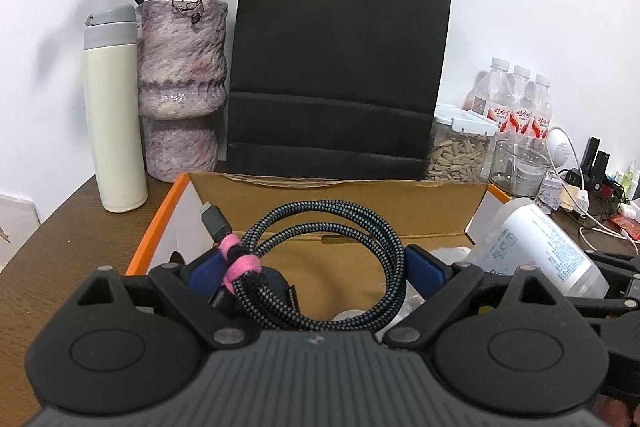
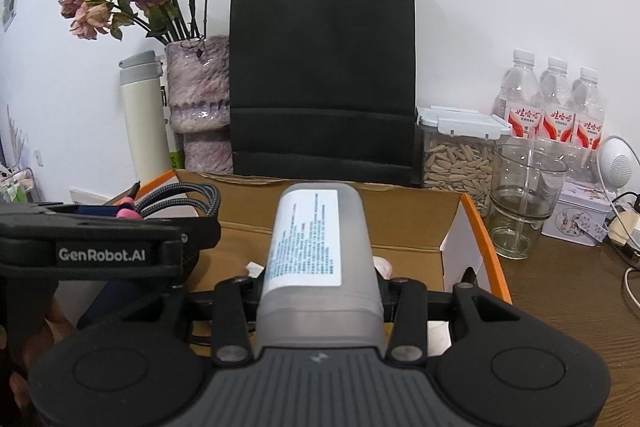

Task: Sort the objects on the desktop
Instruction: 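Carry the cable and swab container over the box, then open both tools to drop the cable and swab container into the box, then withdraw both tools and move right tool to the lavender pouch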

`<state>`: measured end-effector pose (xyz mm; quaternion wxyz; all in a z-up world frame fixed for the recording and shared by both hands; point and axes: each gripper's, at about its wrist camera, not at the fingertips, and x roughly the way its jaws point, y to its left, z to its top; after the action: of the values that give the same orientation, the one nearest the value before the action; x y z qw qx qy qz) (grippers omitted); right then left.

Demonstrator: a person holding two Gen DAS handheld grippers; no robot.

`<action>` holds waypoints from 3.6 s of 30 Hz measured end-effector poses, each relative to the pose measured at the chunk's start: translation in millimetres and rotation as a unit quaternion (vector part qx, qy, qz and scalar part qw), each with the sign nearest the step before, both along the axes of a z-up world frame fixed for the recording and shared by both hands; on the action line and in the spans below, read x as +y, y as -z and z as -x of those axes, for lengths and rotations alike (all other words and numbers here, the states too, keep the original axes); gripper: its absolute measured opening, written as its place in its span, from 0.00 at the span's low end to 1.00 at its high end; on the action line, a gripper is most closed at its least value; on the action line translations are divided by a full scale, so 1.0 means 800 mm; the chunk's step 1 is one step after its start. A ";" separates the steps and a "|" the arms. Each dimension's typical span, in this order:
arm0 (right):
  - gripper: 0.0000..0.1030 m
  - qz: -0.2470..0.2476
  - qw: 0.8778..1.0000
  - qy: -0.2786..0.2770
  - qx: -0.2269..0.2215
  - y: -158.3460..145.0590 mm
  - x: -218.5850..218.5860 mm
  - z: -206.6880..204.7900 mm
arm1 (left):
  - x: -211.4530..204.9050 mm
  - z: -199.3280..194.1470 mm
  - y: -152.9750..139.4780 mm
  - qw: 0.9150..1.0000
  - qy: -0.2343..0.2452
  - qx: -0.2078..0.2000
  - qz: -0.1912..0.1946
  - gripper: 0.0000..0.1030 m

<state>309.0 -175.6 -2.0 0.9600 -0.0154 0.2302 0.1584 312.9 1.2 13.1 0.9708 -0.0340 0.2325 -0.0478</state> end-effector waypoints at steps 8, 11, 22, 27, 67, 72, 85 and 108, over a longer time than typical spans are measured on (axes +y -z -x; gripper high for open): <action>0.39 0.000 1.000 0.004 -0.001 0.000 -0.001 0.000 | 0.003 -0.001 0.002 1.000 0.001 0.007 0.000 0.92; 0.39 -0.006 1.000 0.016 -0.003 -0.001 -0.005 -0.002 | 0.003 -0.002 0.003 1.000 -0.002 0.009 0.000 0.92; 0.39 0.002 0.997 0.074 0.009 -0.009 -0.034 -0.039 | -0.001 -0.003 0.004 1.000 -0.004 0.006 -0.004 0.93; 0.69 0.003 0.997 0.069 0.023 -0.003 -0.035 -0.044 | -0.001 0.002 0.001 1.000 -0.004 -0.007 -0.005 1.00; 0.98 -0.013 0.996 0.067 -0.050 -0.044 -0.050 0.104 | 0.018 0.129 -0.010 0.997 -0.049 -0.060 0.013 1.00; 0.98 -0.005 0.997 0.062 -0.045 -0.030 -0.056 0.137 | 0.012 0.158 -0.003 0.997 -0.039 -0.061 0.001 1.00; 0.98 -0.009 0.998 0.059 -0.013 0.002 -0.078 0.208 | 0.013 0.219 0.012 0.998 -0.033 -0.052 -0.007 1.00; 0.77 0.072 0.997 0.031 0.012 0.039 -0.045 0.209 | 0.018 0.231 0.023 1.000 -0.023 -0.009 -0.014 1.00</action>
<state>142.2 -211.2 -33.0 0.9580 -0.0754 0.2528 0.1120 128.5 15.3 -5.6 0.9741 -0.0257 0.2236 -0.0221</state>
